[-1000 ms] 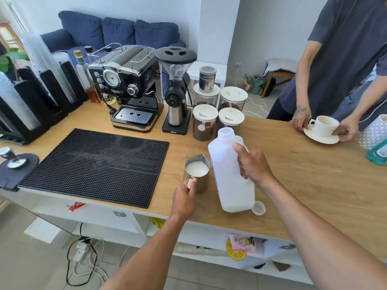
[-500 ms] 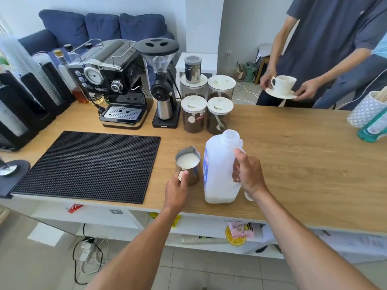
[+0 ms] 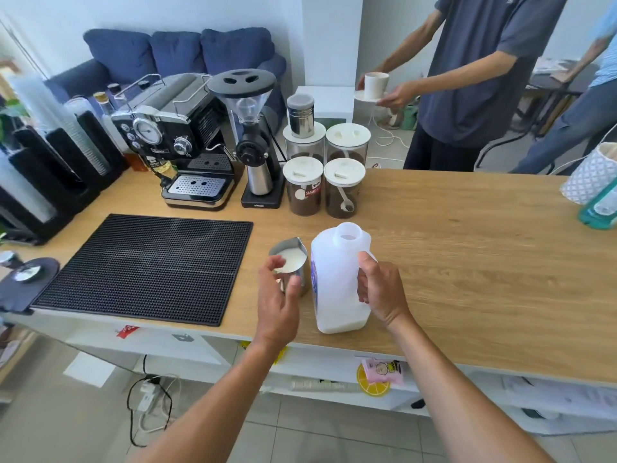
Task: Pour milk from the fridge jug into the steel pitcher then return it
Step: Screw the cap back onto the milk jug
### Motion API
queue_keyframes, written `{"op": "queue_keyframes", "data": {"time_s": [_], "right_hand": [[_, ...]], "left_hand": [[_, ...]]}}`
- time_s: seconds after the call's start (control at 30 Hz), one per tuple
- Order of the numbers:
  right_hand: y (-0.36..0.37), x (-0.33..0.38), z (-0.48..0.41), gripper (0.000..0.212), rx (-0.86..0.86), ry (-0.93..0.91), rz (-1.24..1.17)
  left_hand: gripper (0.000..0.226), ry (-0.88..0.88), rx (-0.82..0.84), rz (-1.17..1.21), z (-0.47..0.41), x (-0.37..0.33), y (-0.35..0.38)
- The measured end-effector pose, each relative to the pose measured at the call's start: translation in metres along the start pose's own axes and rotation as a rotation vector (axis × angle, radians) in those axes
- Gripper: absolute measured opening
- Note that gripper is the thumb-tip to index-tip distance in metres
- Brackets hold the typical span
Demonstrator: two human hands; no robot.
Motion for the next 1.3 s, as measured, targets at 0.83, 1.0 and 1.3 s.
{"op": "queue_keyframes", "data": {"time_s": [0.83, 1.0, 1.3], "right_hand": [[-0.071, -0.107, 0.051, 0.054, 0.199, 0.142, 0.903], [-0.067, -0.108, 0.049, 0.048, 0.177, 0.132, 0.978], [-0.079, -0.043, 0.007, 0.039, -0.034, 0.094, 0.374]], "left_hand": [[0.098, 0.039, 0.041, -0.197, 0.009, -0.026, 0.046], [0.097, 0.039, 0.032, -0.188, 0.01, -0.023, 0.046], [0.099, 0.049, 0.005, -0.176, 0.011, -0.023, 0.047]]}}
Point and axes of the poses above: each hand's wrist, its own z-axis away from the middle knuckle, its own y-axis out of the palm, x = y × z, the point moved 1 cm from there along -z, towards the middle knuckle, and after that the axes turned 10 degrees about -y, right-handed, at the moved point
